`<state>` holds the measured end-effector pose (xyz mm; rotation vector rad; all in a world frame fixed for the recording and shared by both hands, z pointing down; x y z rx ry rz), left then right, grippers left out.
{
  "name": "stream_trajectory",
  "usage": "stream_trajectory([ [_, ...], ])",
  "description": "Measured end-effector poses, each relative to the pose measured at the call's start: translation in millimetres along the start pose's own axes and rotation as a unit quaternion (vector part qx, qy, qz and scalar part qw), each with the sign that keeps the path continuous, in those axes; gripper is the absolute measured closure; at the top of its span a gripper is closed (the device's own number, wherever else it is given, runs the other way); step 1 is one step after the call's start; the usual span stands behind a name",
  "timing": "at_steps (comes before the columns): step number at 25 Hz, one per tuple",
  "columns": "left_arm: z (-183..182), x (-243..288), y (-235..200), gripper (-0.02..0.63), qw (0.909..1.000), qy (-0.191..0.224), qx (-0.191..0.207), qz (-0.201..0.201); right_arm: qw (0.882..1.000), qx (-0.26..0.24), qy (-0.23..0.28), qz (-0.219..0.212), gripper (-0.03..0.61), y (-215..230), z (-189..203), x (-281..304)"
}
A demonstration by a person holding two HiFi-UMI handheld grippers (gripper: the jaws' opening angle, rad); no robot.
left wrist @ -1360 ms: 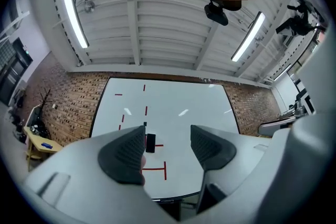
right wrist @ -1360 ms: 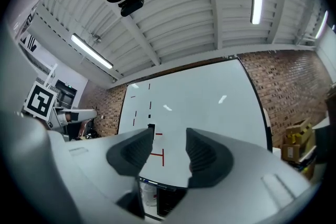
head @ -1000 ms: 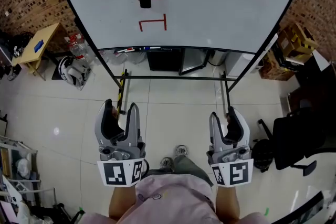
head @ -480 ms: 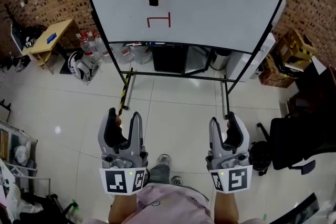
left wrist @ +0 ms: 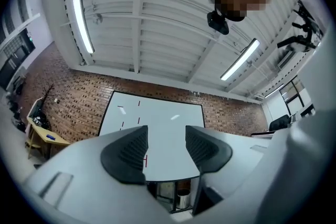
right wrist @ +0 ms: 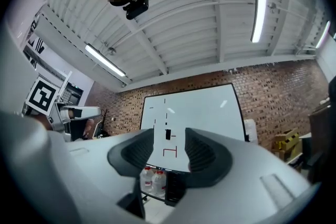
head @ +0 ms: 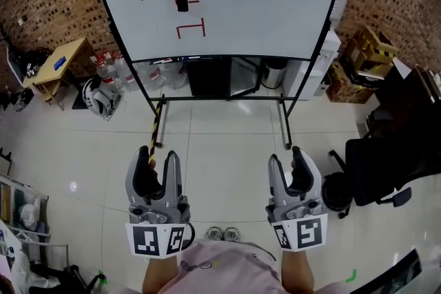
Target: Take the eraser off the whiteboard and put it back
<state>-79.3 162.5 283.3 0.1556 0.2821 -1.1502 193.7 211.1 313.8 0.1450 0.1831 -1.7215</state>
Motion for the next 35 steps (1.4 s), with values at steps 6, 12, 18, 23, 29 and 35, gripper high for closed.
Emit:
stream_trajectory([
  [6,-5.4,-7.3,-1.6,0.399,0.9999,0.000,-0.008,0.007,1.000,0.002,0.000,0.000,0.399,-11.7,-4.6,-4.4],
  [12,-13.8,-18.9,-11.8,0.399,1.0000,0.008,0.000,-0.005,0.998,-0.066,-0.016,-0.009,0.402,-32.1,-5.5,-4.1],
  [18,-19.5,-28.4,-20.2,0.399,0.9999,0.013,0.003,-0.009,0.998,-0.054,-0.019,-0.025,0.405,-45.6,-3.4,-5.2],
  [23,-18.3,-31.7,-30.9,0.399,1.0000,0.006,0.001,-0.005,0.998,-0.060,-0.016,-0.013,0.405,-56.8,-1.4,-5.4],
  [29,-16.6,-30.6,-54.1,0.399,0.9996,0.000,-0.004,-0.027,0.997,-0.062,-0.041,-0.027,0.407,-68.6,7.3,26.9],
  [35,-16.9,-51.6,-32.6,0.399,0.9993,-0.009,-0.008,-0.036,0.998,-0.046,-0.030,-0.041,0.407,-64.1,0.4,4.2],
])
Point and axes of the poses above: the fingertips, and each gripper's own axes: x forward along the fingers, y to its right, z out of its underside, the point moved 6 cm from there along -x, backward along the fingers, and after that the axes turned 4 degrees about -y, right-handed, at the moved point
